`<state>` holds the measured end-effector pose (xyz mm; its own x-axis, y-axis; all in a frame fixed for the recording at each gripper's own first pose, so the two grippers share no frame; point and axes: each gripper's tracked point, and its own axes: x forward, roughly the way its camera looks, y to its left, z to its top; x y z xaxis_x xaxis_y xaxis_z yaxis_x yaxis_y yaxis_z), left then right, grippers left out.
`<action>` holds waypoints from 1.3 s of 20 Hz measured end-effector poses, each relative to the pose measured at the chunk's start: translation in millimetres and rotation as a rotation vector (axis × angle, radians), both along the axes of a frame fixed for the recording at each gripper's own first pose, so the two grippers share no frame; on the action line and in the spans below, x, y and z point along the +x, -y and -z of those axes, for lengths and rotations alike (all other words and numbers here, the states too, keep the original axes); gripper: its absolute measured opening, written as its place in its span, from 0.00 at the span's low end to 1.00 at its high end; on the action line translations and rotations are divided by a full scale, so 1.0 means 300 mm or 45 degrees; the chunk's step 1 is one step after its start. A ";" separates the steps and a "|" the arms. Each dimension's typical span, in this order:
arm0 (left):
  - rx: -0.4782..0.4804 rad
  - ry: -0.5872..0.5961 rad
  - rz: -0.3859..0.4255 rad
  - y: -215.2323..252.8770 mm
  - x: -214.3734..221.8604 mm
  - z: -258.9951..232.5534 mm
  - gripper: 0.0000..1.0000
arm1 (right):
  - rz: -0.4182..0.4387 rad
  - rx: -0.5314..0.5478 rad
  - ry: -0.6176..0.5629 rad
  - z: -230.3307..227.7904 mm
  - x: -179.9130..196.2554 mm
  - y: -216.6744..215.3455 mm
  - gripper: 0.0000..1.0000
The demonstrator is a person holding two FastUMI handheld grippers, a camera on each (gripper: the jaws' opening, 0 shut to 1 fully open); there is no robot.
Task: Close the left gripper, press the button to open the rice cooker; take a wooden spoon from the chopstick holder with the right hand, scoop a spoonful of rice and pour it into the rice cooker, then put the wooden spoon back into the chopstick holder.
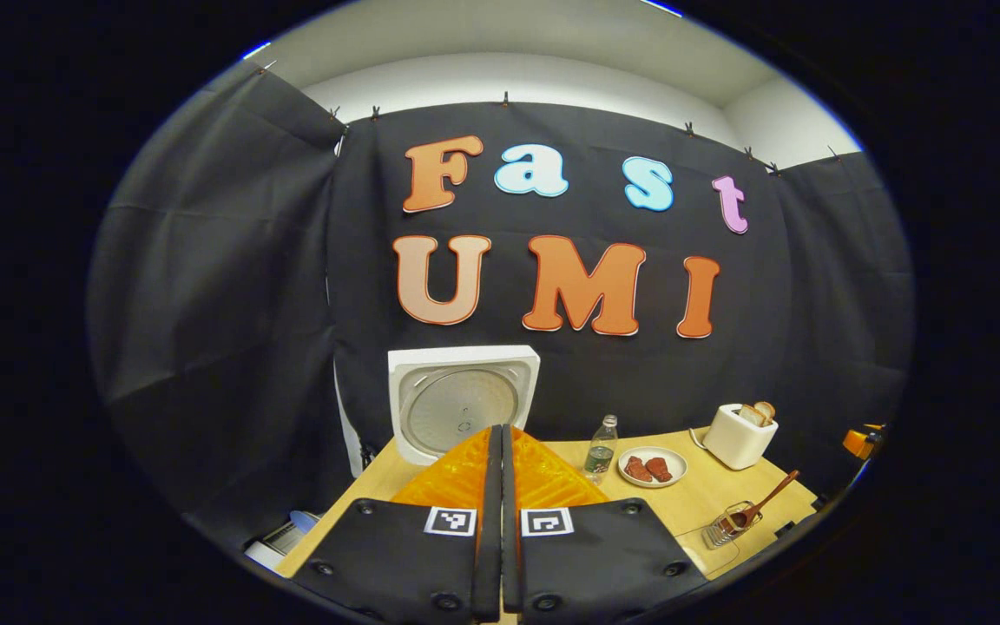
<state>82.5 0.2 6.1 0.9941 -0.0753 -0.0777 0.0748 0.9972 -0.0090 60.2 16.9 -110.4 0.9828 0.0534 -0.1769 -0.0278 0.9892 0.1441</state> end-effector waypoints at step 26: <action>-0.047 0.046 -0.191 -0.251 -0.158 -0.053 1.00 | -0.112 0.497 -0.433 0.468 0.264 -0.210 0.63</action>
